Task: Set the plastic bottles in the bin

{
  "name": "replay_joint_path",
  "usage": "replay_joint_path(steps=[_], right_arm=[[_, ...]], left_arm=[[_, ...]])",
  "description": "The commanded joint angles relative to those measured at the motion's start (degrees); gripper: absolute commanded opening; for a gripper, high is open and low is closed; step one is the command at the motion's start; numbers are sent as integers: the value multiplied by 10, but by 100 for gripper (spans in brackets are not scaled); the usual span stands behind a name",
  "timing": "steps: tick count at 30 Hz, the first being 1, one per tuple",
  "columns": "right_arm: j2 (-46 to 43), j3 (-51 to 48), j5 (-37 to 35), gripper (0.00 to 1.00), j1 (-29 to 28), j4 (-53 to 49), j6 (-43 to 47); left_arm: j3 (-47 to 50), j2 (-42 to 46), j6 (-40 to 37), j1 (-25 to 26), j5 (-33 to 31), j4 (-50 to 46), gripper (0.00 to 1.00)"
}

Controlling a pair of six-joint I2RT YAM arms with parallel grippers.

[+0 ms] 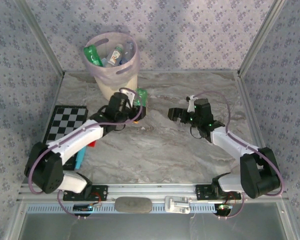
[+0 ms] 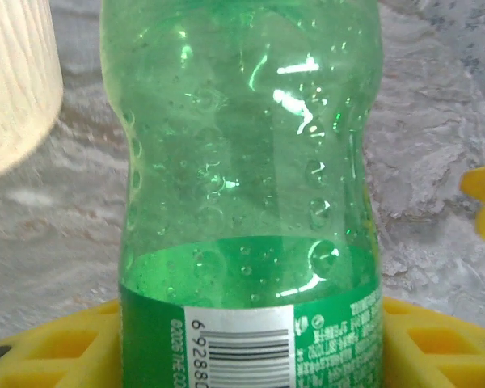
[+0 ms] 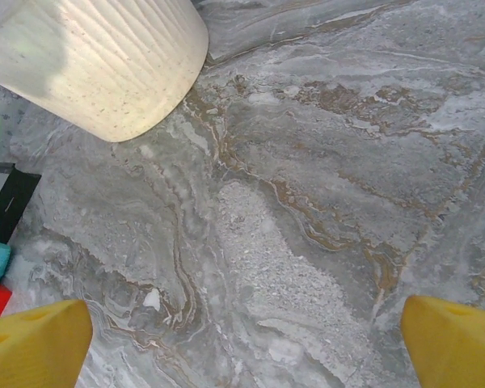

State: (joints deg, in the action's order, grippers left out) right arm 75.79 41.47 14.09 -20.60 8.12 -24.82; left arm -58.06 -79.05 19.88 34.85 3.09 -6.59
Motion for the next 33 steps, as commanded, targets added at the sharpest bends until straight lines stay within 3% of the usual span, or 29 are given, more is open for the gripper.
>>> replay_joint_path(steps=[1,7,13,22,33], right_arm=[[13,26,-7,100,-6,12,-6],[26,37,-6,100,-13,12,-5],[26,39,-8,100,-12,5,-1],[23,40,-15,100,-12,-4,4],[20,44,-23,100,-12,-21,13]], left_arm=[[-75,33,-104,-34,52,-43,49],[-178,44,-176,-86,54,-61,48],[-309,-2,-178,-175,74,-103,48],[-579,-162,-221,-272,132,-260,48],[-930,-407,-237,-322,149,-502,48]])
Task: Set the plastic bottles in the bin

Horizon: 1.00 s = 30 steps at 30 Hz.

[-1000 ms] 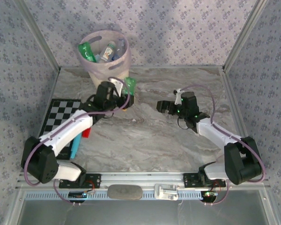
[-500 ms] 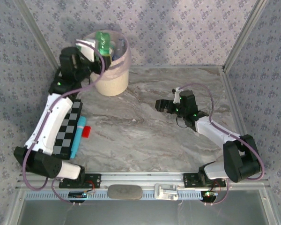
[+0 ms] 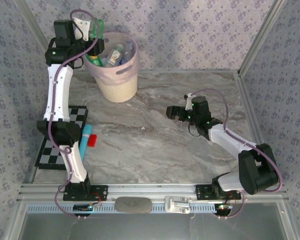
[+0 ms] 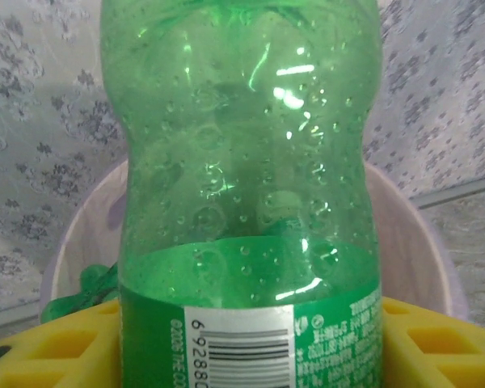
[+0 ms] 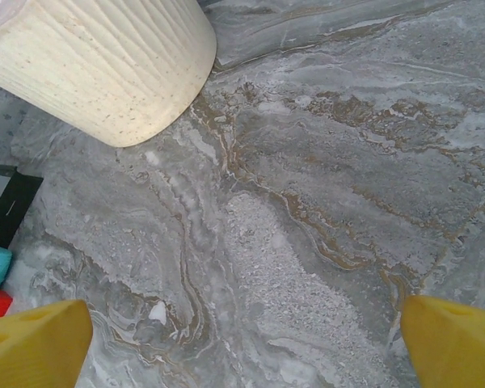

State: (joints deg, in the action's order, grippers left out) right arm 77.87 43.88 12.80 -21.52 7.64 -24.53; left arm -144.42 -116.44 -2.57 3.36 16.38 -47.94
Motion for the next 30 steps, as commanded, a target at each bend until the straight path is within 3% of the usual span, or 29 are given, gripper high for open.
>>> replay_joint_path(steps=[1,16,18,23,30], right_arm=[[1,21,-10,100,-3,-19,11],[6,26,-9,100,-4,-24,11],[5,27,-9,100,-4,-26,11],[-4,25,-16,100,-4,-35,16],[-2,24,-16,100,-4,-30,13]], left_arm=[[-86,-49,-13,-8,17,-99,48],[-81,-109,51,0,73,-99,49],[-81,-116,57,6,73,-96,57],[-83,-109,76,11,44,-81,98],[-73,-57,114,12,38,-41,100]])
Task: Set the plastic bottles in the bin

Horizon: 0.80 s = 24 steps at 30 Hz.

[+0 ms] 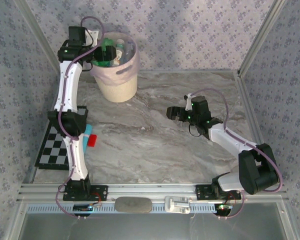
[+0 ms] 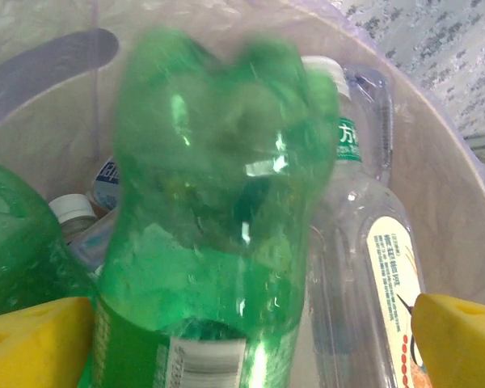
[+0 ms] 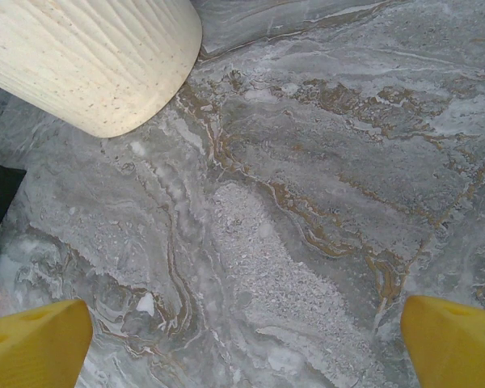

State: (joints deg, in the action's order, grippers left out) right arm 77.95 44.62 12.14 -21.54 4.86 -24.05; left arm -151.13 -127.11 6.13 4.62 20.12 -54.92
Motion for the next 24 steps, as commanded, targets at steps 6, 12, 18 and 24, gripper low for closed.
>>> replay_joint_path(steps=[6,12,18,24], right_arm=[[1,21,-6,100,-4,-4,9],[0,19,-26,100,1,-11,12],[11,26,-64,100,37,-31,60],[42,35,-107,100,101,-49,123]], left_arm=[[58,119,47,7,4,81,100],[256,252,56,14,-22,202,100],[590,444,77,14,-133,389,100],[911,613,104,11,-336,511,100]])
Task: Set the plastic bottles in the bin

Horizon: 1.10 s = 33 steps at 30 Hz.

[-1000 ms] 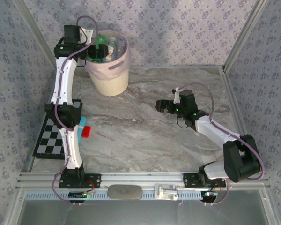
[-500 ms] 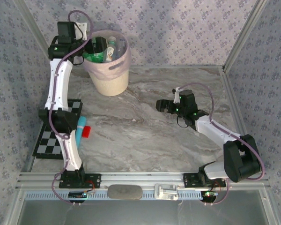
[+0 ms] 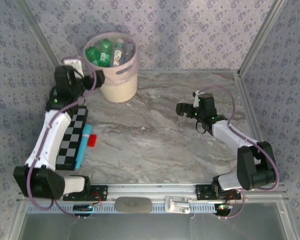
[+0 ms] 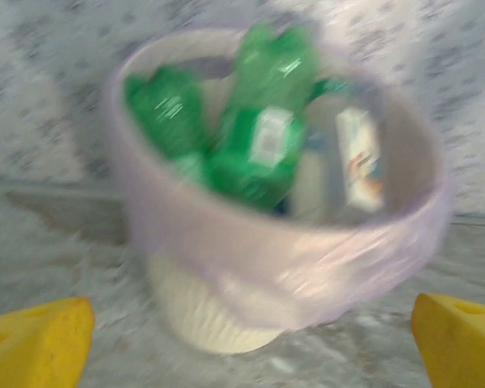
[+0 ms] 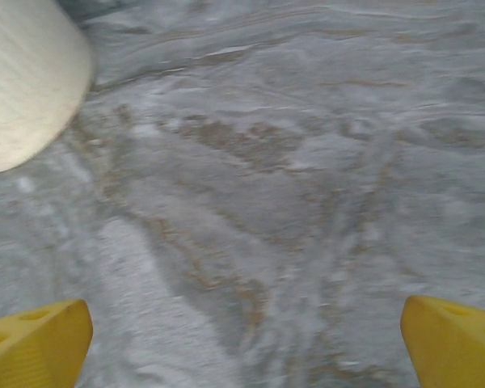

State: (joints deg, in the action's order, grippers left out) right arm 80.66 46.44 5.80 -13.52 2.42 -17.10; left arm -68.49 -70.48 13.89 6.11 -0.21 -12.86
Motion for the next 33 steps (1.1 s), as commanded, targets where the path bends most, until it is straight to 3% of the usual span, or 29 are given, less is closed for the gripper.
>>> replay_joint_path(steps=[1,8,15,20,25,29,31,33], right_arm=[[19,16,-63,100,26,-24,65],[57,25,-167,100,47,-17,136],[132,20,-230,100,44,31,185],[162,24,-269,100,33,42,203],[156,-35,-336,100,23,187,262],[134,-50,-302,100,37,179,231],[115,-71,-273,100,49,201,228],[107,-75,-207,100,67,194,227]], left_arm=[[122,63,43,-5,-158,93,100],[342,108,101,-7,-218,152,100],[365,33,-5,-7,-314,226,100],[378,-41,-38,-7,-310,318,100],[408,-107,-80,-7,-293,453,100],[428,-128,-116,-10,-242,526,100],[454,-158,-129,-12,-222,617,100],[450,-143,-118,-23,-188,575,100]])
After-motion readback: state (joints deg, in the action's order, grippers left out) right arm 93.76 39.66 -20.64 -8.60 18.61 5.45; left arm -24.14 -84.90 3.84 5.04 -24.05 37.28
